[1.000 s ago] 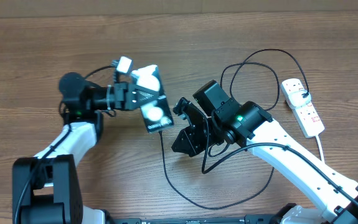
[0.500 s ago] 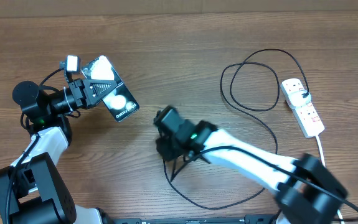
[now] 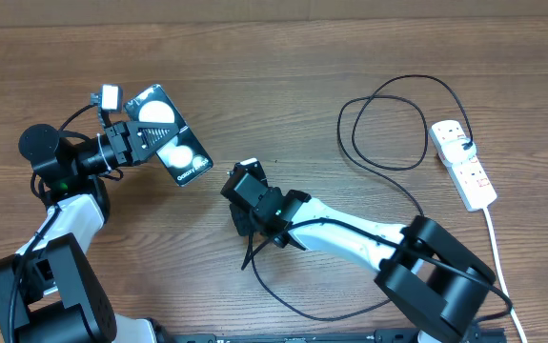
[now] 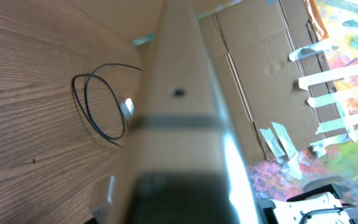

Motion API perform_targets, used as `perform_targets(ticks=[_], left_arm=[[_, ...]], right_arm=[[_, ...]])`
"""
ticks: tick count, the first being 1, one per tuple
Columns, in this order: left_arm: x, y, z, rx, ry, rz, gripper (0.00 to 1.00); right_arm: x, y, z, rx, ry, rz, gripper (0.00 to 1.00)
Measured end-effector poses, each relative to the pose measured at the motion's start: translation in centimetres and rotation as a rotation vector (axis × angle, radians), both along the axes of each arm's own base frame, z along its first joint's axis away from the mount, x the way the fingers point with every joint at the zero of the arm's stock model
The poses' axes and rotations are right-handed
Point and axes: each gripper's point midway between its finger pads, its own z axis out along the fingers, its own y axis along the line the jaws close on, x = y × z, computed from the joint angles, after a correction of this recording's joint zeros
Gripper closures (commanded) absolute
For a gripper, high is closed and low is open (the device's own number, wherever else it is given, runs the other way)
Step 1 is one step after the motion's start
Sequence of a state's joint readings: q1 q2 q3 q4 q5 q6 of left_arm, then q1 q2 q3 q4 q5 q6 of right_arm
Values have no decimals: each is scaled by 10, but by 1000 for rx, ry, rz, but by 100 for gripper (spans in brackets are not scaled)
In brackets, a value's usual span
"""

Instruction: Plug charger to phone and switch on socket

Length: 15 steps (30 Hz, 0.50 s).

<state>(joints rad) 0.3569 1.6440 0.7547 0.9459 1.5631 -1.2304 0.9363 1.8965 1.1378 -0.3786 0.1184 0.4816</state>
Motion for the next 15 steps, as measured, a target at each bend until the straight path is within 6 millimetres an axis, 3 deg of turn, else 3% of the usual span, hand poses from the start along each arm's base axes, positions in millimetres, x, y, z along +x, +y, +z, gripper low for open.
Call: perform_targets(ticks=[4,7,15], left_arm=[[1,6,0,0,0,16,96],[1,11,0,0,0,30,96],[2,14,0,-1,4,38,96]], right_arm=[[3,-8,-19,-54,1,-24,65],[5,-7,-19,-53,-10,-33,66],[-4,-5,-22,-97,35,-42,96]])
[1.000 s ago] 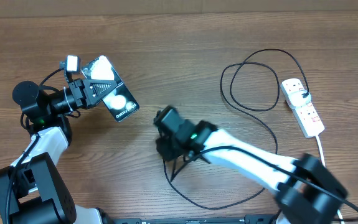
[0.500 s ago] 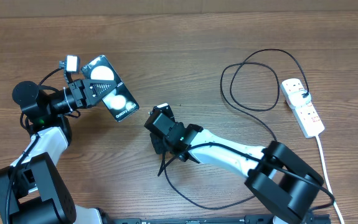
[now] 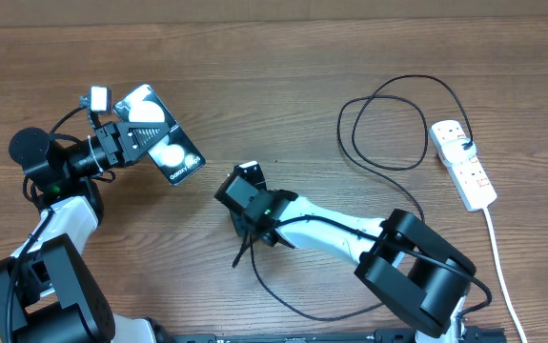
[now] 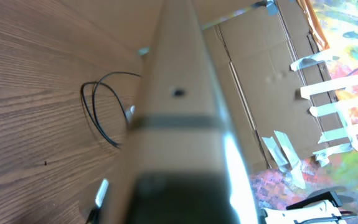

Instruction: Plug charger to phone and switch on socket

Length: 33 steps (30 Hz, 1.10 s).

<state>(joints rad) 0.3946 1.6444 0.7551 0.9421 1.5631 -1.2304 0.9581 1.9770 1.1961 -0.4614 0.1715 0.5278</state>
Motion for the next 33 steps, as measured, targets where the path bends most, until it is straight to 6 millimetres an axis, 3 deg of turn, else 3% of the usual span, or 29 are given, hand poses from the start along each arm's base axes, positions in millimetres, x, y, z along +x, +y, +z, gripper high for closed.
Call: perform_targets(ticks=[6,11,15,21,25,30,33], left_arm=[[0,0,0,0,0,0,96],[0,0,-1,-3,7,0,96],[0,0,-1,-3,7,0,96],[0,0,-1,-3,7,0,96],[0,0,-1,-3,7,0,96],[0,0,0,-3,7,0,96],[0,0,0,-3,7,0,96]], right_arm=[[-26,-4,0,-74,91,-15,96],[-33,-25,0,-127,176,-90,96],[-26,-73,1,-231,274,-201,96],[17,-148,1,-261,355,-358,96],[29,-174,1,-261,376,-411,81],[28,-178,1,-267,386,-402,62],[26,-177,2,-270,390,-400,57]])
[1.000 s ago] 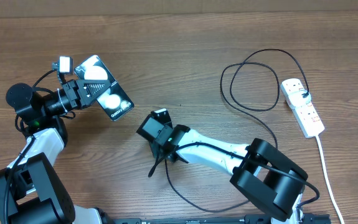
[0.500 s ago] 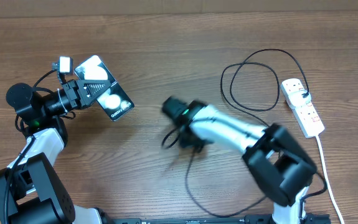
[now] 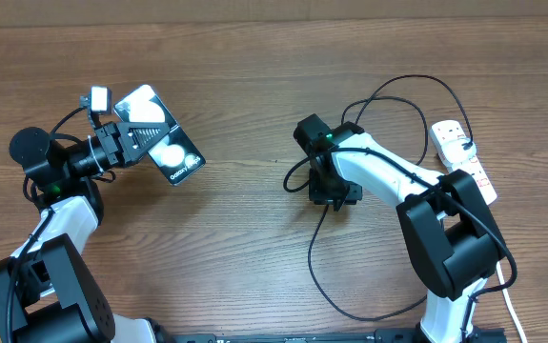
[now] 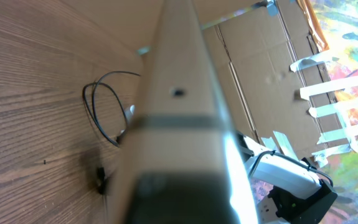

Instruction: Plug charger to phone and switch on socket

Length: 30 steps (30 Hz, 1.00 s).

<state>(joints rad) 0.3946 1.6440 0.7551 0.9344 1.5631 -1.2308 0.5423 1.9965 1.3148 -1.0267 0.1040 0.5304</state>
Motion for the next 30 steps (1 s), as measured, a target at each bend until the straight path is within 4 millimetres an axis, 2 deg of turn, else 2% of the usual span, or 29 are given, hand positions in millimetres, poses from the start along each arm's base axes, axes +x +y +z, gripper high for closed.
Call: perform_targets(ticks=[7,9,14,19,24,30], left_arm=[[0,0,0,0,0,0,96],[0,0,0,0,0,0,96],[0,0,0,-3,6,0,96],[0,0,0,-9,22,0,96],[0,0,0,-11,25,0,96],[0,0,0,-16,37,0,96]], right_arm=[[-13,9,1,-18,13,-66,57],[-11,16,0,-6,-7,-74,54],[1,32,-1,53,-64,-88,55],[-1,28,-2,61,-41,-129,55],[2,14,-2,55,-28,-177,55],[3,11,-4,74,-49,-191,60]])
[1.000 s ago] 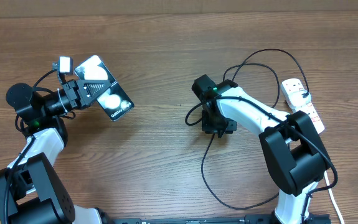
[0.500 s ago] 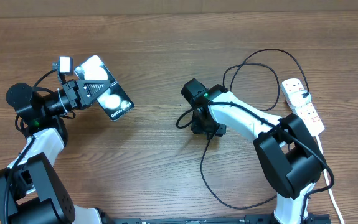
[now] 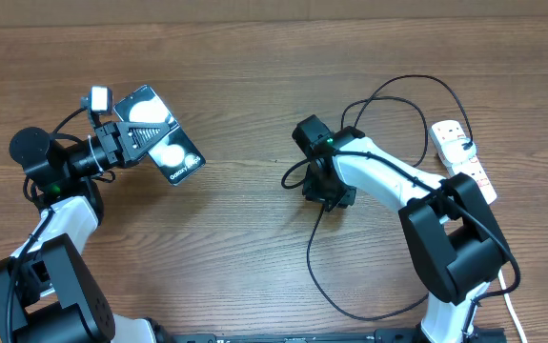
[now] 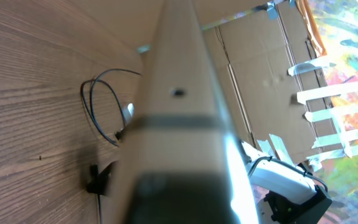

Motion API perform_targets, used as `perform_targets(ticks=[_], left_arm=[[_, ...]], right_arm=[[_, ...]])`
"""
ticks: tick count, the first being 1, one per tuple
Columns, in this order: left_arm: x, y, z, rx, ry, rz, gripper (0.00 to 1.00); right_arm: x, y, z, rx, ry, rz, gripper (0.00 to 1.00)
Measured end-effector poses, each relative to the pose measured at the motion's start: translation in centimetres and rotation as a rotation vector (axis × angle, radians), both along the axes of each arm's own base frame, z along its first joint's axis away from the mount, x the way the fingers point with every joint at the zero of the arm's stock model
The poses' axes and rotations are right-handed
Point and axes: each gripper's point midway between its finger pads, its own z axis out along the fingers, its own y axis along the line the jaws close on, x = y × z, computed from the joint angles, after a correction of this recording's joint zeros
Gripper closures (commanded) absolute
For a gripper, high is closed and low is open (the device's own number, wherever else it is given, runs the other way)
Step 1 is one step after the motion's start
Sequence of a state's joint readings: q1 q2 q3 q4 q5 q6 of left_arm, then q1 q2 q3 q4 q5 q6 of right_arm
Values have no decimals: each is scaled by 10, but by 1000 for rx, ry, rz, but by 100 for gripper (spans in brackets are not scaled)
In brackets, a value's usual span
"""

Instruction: Plug charger to phone and switch on socket

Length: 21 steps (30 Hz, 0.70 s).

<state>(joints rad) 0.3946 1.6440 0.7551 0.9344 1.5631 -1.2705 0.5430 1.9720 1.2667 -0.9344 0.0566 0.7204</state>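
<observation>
My left gripper [image 3: 138,135] is shut on the black phone [image 3: 180,162] and holds it tilted above the table at the left. In the left wrist view the phone's edge [image 4: 179,124] fills the middle, blurred. At mid-table my right gripper [image 3: 323,195] is shut on the black charger cable [image 3: 314,257] near its free end, and a short stub of the cable sticks out to its left. The cable loops at the back right [image 3: 388,124] and runs to the white power strip [image 3: 464,164], where its plug sits. The strip's switch is too small to read.
The wooden table [image 3: 254,76] carries the cable's slack, which sweeps in a wide curve along the front edge. The right arm [image 4: 278,180] shows behind the phone in the left wrist view, with cardboard boxes [image 4: 259,74] beyond the table.
My right gripper has shifted slightly to the left with the cable still in it. The left gripper and the phone have not moved.
My right gripper was low at mid-table, near the phone, with the cable trailing from it, and the left held the phone raised. The left then drew the phone slightly left. By 1.0 s ago the right gripper was further right with the cable, where it remains.
</observation>
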Motion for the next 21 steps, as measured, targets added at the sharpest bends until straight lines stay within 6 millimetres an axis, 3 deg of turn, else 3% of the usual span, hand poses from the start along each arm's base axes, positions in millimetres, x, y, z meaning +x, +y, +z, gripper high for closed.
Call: perform_targets(ticks=[7,12,14,21], left_arm=[[0,0,0,-3,8,0,96],[0,0,0,-5,12,0,96],[0,0,0,-5,12,0,96],[0,0,0,-5,12,0,96]], right_arm=[[-2,0,-1,25,14,32,63],[-11,-1,-2,44,33,58,83],[-15,-1,-3,53,43,63,96],[-21,0,-1,59,74,70,96]])
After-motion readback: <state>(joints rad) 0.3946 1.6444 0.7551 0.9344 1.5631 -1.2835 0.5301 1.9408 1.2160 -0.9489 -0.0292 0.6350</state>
